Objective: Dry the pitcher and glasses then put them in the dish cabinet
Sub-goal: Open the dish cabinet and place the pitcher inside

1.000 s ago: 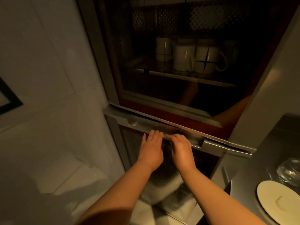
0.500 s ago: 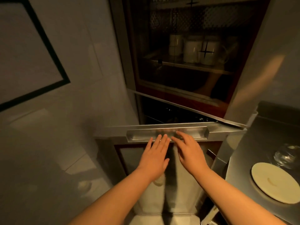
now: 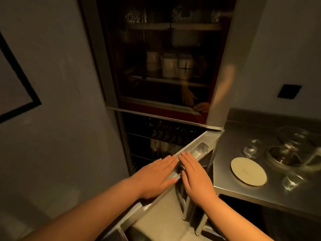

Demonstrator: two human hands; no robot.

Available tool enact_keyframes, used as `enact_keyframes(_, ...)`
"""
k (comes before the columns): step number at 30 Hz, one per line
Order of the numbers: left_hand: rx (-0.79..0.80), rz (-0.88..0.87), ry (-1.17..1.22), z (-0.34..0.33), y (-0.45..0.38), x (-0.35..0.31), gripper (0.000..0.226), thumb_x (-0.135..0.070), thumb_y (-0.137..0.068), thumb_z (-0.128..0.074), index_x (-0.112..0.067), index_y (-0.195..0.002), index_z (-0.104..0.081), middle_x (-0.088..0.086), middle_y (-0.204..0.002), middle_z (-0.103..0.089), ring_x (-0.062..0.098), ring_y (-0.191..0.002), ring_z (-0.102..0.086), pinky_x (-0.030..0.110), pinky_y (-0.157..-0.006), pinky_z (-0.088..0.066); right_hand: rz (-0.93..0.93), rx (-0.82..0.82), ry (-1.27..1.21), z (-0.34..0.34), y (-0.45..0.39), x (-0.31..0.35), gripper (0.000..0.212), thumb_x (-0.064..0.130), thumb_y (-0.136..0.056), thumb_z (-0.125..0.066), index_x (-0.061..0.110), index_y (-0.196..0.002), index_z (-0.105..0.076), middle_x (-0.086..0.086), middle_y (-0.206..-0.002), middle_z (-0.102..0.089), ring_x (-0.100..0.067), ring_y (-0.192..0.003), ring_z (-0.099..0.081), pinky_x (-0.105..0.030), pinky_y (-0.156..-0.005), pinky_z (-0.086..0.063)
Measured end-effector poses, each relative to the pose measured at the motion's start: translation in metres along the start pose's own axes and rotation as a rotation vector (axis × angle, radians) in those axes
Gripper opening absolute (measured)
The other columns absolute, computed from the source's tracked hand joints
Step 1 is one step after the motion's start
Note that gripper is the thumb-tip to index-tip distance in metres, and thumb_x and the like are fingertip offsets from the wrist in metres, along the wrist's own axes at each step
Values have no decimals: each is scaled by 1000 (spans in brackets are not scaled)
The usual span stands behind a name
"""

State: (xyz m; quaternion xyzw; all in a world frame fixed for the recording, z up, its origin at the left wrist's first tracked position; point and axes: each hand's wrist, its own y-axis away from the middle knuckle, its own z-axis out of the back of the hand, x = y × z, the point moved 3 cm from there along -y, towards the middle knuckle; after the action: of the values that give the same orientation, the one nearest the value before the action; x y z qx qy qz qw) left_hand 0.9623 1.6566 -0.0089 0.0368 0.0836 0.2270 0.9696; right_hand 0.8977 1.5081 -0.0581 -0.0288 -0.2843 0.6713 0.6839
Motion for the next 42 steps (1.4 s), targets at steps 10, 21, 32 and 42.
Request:
enact_keyframes(10,48,-175,138,-5,-3,-49,67,-48,-101,-22,-17,-150,13,-2,-158,19,9,-143,19,28,-118,6,-209,-86,-73,30,30,-1,54,47,-91,-22,26,-135,-45,12,-141,-40,2,-130,-32,-18,-108,-28)
enact_keyframes(21,27,-216,134,-13,-19,-89,69,-50,-100,-25,-20,-150,13,-5,-157,20,5,-139,24,24,-114,10,-169,-27,-113,66,61,-24,41,43,-95,-38,33,-135,-40,25,-137,-33,12,-123,-33,-7,-100,-30)
enact_keyframes(32,11,-369,7,-15,-67,-95,81,-66,-93,-22,-21,-151,12,-2,-157,20,6,-139,25,22,-111,14,-517,221,-292,92,79,-13,61,53,-90,-40,36,-144,-19,15,-148,-30,-4,-132,-33,-25,-108,-30)
enact_keyframes(42,130,-742,-79,2,-109,-73,89,-68,-89,-31,-14,-152,1,2,-160,8,13,-144,16,25,-109,18,-693,249,-340,84,60,-8,54,51,-91,-43,45,-141,-22,30,-143,-28,14,-127,-28,-20,-108,-25)
